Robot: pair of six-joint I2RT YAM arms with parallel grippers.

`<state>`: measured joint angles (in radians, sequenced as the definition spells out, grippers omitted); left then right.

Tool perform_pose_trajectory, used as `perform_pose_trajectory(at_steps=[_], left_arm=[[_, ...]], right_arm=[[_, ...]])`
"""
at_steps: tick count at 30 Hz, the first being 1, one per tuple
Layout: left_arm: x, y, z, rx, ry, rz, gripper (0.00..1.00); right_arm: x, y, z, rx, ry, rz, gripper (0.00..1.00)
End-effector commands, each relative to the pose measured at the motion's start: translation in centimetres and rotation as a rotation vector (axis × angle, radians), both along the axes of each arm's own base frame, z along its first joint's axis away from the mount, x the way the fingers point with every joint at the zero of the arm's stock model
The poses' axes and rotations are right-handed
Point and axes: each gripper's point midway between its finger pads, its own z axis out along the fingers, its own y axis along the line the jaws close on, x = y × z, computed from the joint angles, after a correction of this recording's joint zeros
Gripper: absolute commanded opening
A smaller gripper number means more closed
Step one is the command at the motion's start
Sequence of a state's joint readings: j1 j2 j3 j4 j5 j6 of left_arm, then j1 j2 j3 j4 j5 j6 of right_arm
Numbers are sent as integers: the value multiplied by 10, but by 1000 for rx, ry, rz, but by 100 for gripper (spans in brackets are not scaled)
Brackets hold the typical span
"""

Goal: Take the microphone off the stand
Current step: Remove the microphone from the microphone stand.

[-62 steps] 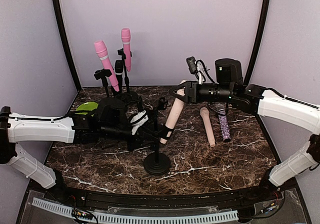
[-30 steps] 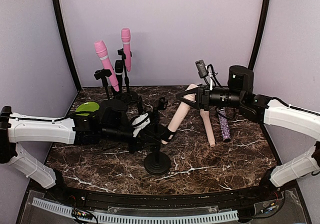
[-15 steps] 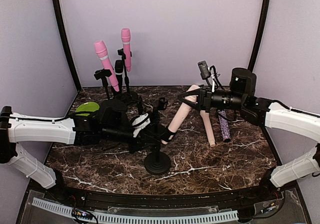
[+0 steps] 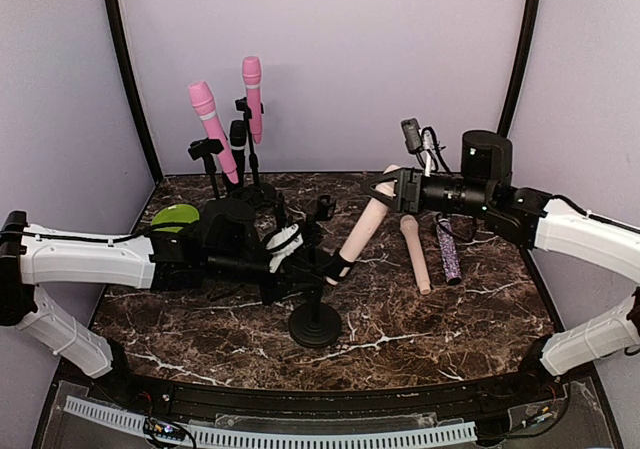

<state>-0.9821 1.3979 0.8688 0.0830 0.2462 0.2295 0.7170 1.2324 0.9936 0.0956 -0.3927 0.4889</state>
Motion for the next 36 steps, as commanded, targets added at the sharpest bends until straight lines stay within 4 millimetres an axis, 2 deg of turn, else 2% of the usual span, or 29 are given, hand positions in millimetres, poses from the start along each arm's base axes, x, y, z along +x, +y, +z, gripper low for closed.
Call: perform_pose_trajectory(at_steps=[1, 6, 24, 31, 34, 36], left_arm=[[-19, 36, -71, 263, 116, 1, 0], [-19, 36, -75, 280, 112, 6, 0], [-15, 37, -78, 291, 108, 31, 0], [6, 44, -79, 317, 86, 164, 0], [22, 51, -82, 322, 85, 275, 0], [28, 49, -81, 308, 106, 325, 0]], right_arm=[[30, -28, 79, 175, -106, -171, 16], [37, -33, 73, 172, -89, -201, 16], [40, -62, 79, 182, -119, -279, 16], [45, -90, 73, 39, -157, -426, 17], [42, -90, 58, -44, -135, -403, 18], [40, -84, 46, -86, -115, -366, 18]])
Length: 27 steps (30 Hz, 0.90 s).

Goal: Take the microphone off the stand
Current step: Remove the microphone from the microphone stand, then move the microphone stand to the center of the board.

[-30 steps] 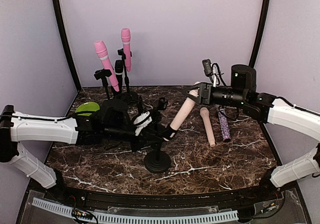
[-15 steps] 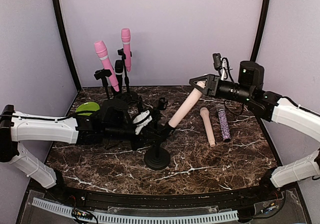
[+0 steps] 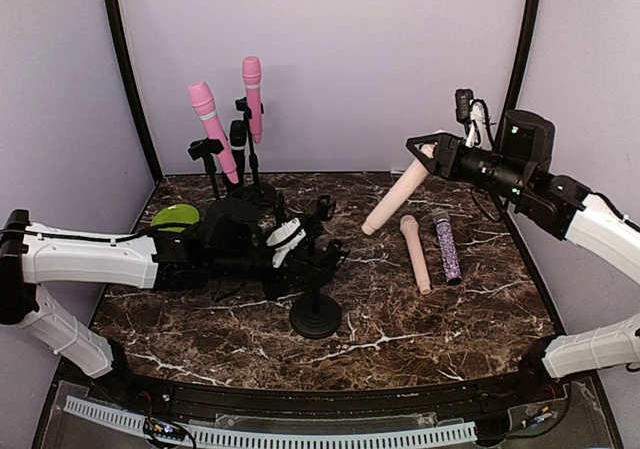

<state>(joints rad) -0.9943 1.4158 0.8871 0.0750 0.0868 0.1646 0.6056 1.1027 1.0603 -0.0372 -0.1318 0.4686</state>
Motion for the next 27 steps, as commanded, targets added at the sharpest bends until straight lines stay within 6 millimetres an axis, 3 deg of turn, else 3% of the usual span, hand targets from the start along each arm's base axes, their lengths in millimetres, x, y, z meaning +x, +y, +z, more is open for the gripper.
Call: perform_pose_trajectory(at_steps=[1, 5, 10, 15, 21, 27], left_arm=[[9, 39, -75, 249, 139, 187, 0], [30, 34, -78, 216, 110, 275, 0], [60, 42, -87, 259, 29, 370, 0], [79, 44, -80, 232, -33, 401, 0], [75, 36, -69, 145, -37, 366, 0], [69, 50, -71, 118, -37, 394, 0]], right_arm=[[-1, -3, -10, -101, 10, 8, 18], [1, 4, -35, -167, 88, 35, 18], [3, 9, -69, -268, 181, 32, 18], [4, 13, -100, -331, 250, 17, 18], [13, 24, -138, -360, 337, 15, 18], [32, 36, -174, -411, 417, -3, 17]])
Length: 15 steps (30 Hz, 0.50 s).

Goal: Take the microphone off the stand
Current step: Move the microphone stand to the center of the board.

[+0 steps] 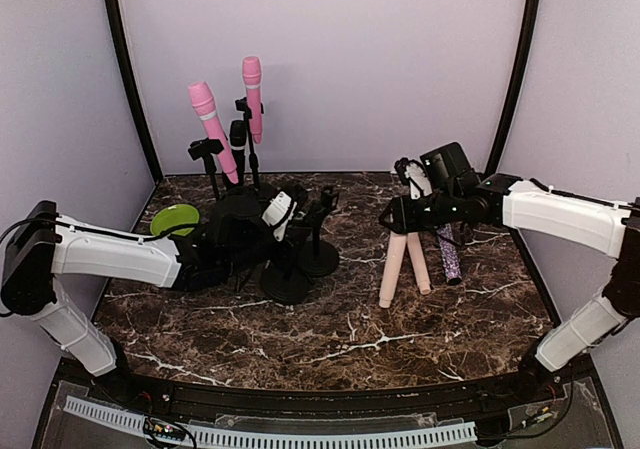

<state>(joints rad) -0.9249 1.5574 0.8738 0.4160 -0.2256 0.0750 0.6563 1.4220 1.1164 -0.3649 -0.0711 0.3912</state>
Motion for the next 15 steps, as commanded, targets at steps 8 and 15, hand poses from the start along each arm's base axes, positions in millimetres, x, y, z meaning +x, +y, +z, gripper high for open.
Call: perform_pose_trajectory(at_steps=[8, 15], left_arm=[[-25, 47, -88, 180, 205, 90, 20], [-29, 53, -74, 126, 195, 102, 40]], right_arm=[[46, 17, -31, -63, 27, -104, 23], [67, 26, -55, -97, 40, -133, 29]])
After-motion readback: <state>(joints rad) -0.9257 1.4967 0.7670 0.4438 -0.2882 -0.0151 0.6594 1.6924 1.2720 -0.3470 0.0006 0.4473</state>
